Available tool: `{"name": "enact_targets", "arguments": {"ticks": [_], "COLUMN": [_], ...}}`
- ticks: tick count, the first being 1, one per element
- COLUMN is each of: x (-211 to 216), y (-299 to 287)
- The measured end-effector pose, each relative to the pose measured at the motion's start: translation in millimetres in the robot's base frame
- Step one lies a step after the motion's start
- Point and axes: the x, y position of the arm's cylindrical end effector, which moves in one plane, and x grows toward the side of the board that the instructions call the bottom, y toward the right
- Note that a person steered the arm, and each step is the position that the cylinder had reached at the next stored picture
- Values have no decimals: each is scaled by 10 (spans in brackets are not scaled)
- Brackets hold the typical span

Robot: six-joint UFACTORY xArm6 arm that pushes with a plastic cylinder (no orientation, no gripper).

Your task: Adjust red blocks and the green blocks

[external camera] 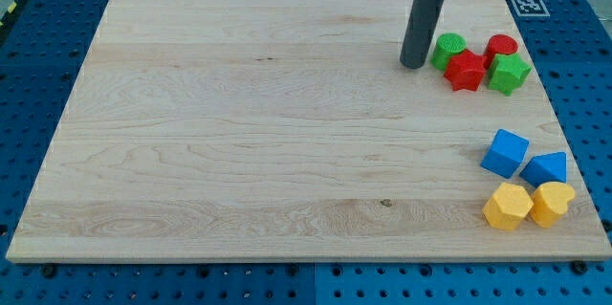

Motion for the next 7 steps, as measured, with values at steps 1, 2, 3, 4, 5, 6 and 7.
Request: {"name": "enact_targets", "arguments": {"ticks": [1, 2, 3, 4, 5, 6, 7], "x": [0, -7, -13, -17, -17, -159, -482], "y": [178, 252, 251, 251, 238, 66, -511]}}
